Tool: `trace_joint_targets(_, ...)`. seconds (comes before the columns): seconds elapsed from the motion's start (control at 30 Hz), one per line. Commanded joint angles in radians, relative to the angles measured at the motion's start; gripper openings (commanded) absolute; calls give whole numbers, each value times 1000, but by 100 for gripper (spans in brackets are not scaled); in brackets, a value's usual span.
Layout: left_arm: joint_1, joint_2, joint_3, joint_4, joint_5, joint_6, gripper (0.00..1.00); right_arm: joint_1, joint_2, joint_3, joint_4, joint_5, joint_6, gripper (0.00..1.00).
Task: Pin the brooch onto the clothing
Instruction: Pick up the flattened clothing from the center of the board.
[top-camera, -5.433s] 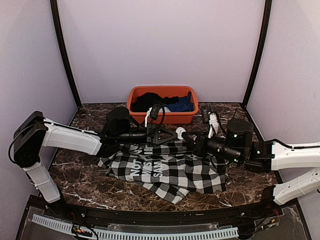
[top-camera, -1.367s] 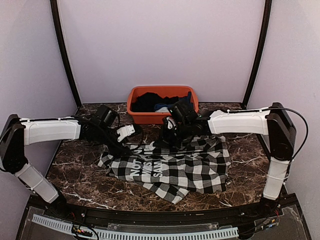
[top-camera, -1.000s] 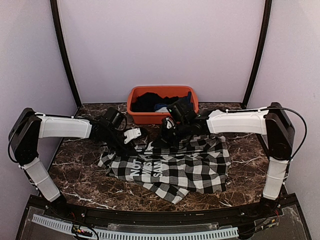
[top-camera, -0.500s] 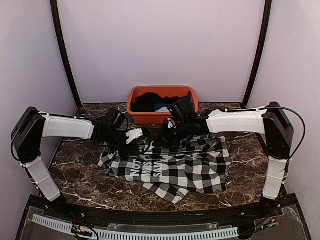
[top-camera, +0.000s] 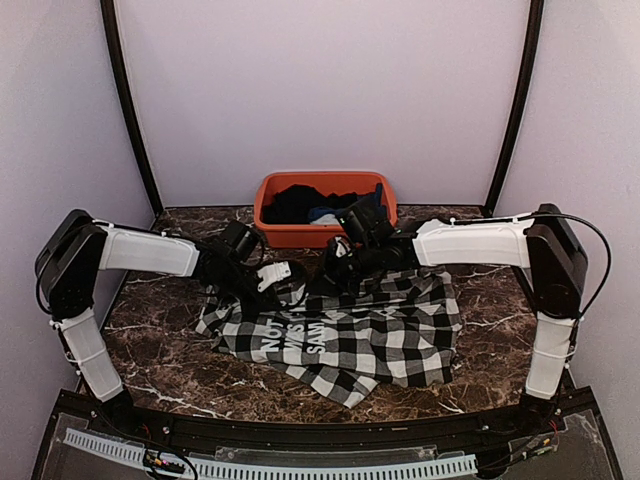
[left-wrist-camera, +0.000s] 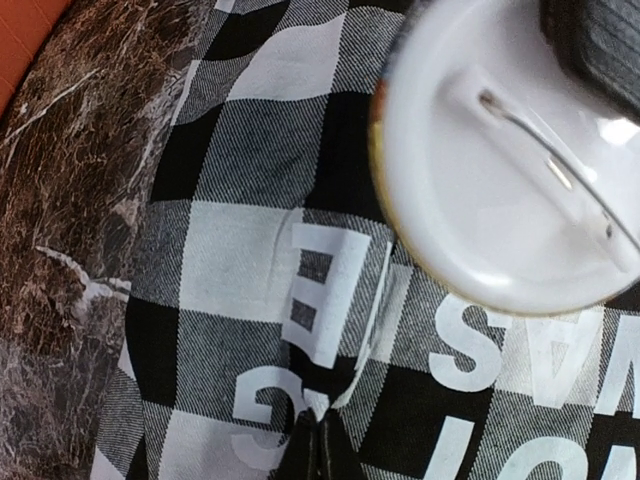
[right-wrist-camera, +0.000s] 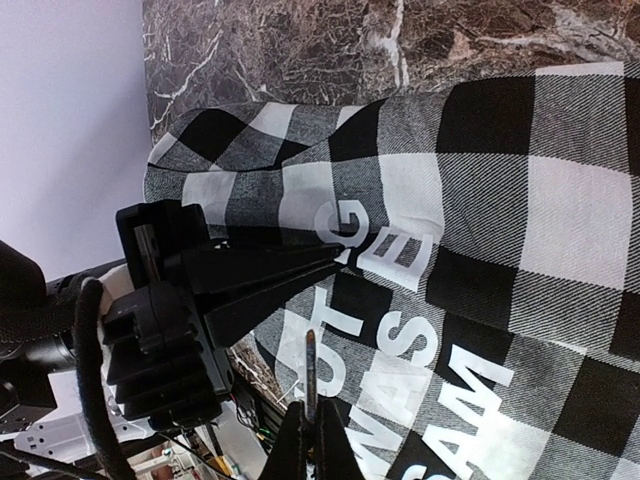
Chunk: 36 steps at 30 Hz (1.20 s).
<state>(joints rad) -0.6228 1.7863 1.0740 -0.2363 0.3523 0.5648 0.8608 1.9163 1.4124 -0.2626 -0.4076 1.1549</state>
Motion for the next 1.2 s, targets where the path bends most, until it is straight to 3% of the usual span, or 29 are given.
trace_joint_targets(0.0, -8, -32, 13, -5, 5, -36, 1, -5, 13, -21, 10, -15, 22, 0)
trace_joint_targets(0.3, -57, -164, -49, 72, -36, -40, 1, -5, 46, -17, 22, -31, 53, 0)
trace_joint_targets(0.6, -129, -155, -49, 37, -104, -16, 1, -6, 64, 23, -3, 12, 85, 0)
trace_joint_targets(1.17, -138, -135, -24, 5, -151, -10, 1, -4, -31, -25, -10, 99, 116, 0)
